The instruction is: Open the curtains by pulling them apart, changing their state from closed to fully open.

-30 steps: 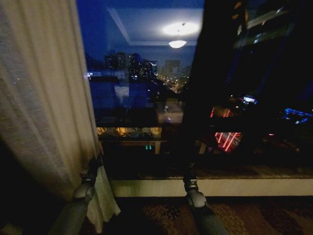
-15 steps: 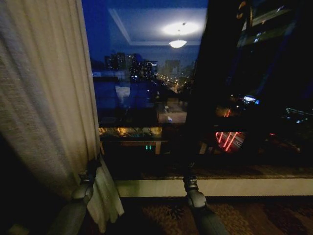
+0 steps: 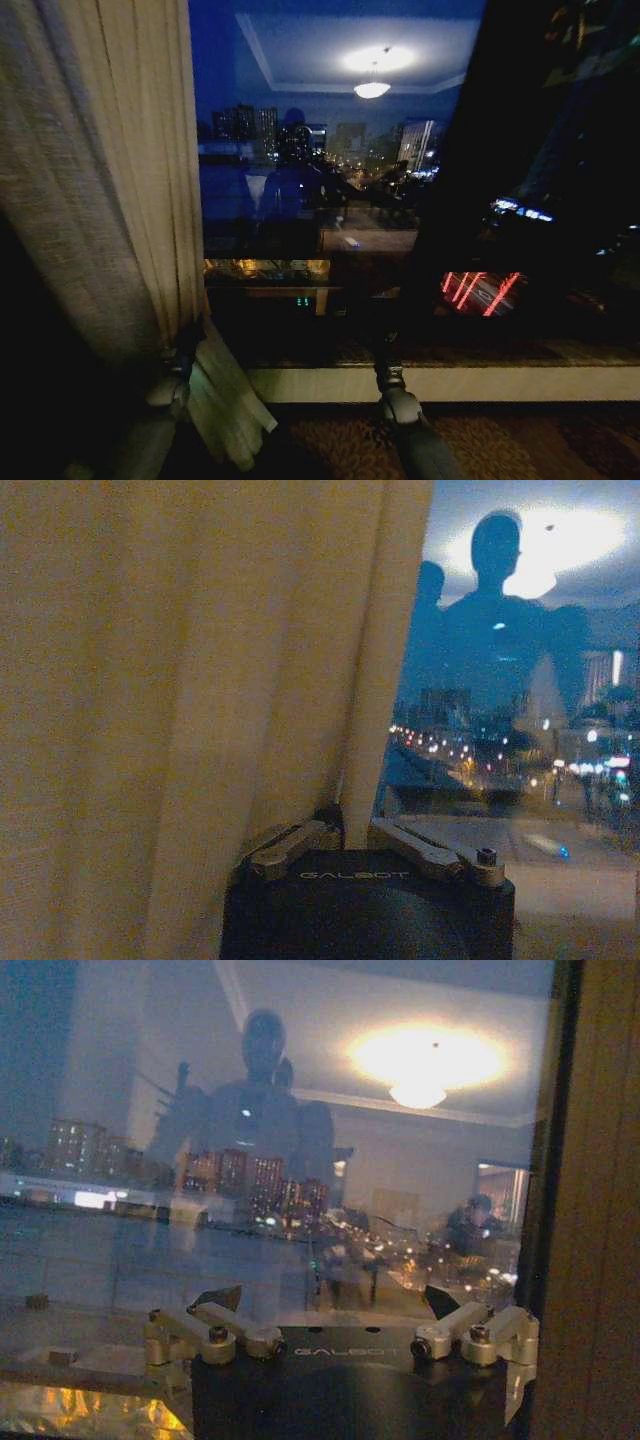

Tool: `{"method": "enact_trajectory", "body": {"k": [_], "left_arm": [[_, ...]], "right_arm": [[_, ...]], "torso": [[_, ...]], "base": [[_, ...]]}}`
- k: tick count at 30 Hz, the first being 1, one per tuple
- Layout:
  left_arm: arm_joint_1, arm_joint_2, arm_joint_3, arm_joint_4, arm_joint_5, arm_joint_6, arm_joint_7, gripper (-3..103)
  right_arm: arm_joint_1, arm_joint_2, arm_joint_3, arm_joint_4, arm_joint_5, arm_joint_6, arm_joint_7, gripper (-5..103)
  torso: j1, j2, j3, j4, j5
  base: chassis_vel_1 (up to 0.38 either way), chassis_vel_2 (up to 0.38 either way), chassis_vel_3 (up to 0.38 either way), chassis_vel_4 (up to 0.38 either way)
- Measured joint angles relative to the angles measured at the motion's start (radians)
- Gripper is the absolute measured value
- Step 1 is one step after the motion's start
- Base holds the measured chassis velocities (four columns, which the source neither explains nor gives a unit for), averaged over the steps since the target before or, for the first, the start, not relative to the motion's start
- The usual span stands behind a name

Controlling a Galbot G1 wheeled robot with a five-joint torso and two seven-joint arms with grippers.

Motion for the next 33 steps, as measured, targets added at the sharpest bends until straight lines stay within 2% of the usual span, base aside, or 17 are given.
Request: {"method": "enact_trajectory", "body": {"k": [5,14,18,19,23,29,33], "left_arm": [[-0.005,0.008,-0.003,0.019,-0.006,-0.003,-0.01,0],[-0.033,0.091,-0.032,0.099,-0.044,-0.018,-0.032,0],[-0.07,0.164,-0.059,0.204,-0.061,-0.042,-0.046,0],[-0.07,0.164,-0.059,0.204,-0.061,-0.042,-0.046,0],[-0.138,0.224,-0.089,0.377,-0.013,-0.107,-0.051,0],[-0.207,0.266,-0.111,0.501,-0.037,-0.113,-0.072,0],[-0.227,0.272,-0.112,0.529,-0.053,-0.104,-0.084,0]], "right_arm": [[0.0,0.0,0.001,0.0,0.0,0.0,0.0,100],[0.0,0.0,0.0,0.0,0.0,0.0,0.0,100],[0.0,0.0,0.0,0.0,0.0,0.0,0.0,100],[0.0,0.0,0.0,0.0,0.0,0.0,0.0,100],[0.0,0.0,0.0,0.0,0.0,0.0,0.0,100],[0.0,0.0,0.0,0.0,0.0,0.0,0.0,100],[0.0,0.0,0.0,0.0,0.0,0.0,0.0,100]], "torso": [[0.0,0.0,0.0,-0.0007,0.0],[0.0,0.0,0.0,0.0,-0.0001],[0.0,0.0,0.0,-0.0003,-0.0001],[0.0,0.0,0.0,-0.0003,-0.0001],[0.0,0.0,0.0,-0.0001,-0.0003],[0.0,0.0,0.0,0.0001,-0.0003],[0.0,0.0,0.0,-0.0001,-0.0003]], "base": [[-0.022,-0.036,0.03,0.02],[0.0,0.0,0.0,0.0],[0.0,0.0,0.0,0.0],[0.0,0.0,0.0,0.0],[0.0,0.0,0.0,0.0],[0.0,0.0,0.0,0.0],[0.0,0.0,0.0,0.0]]}}
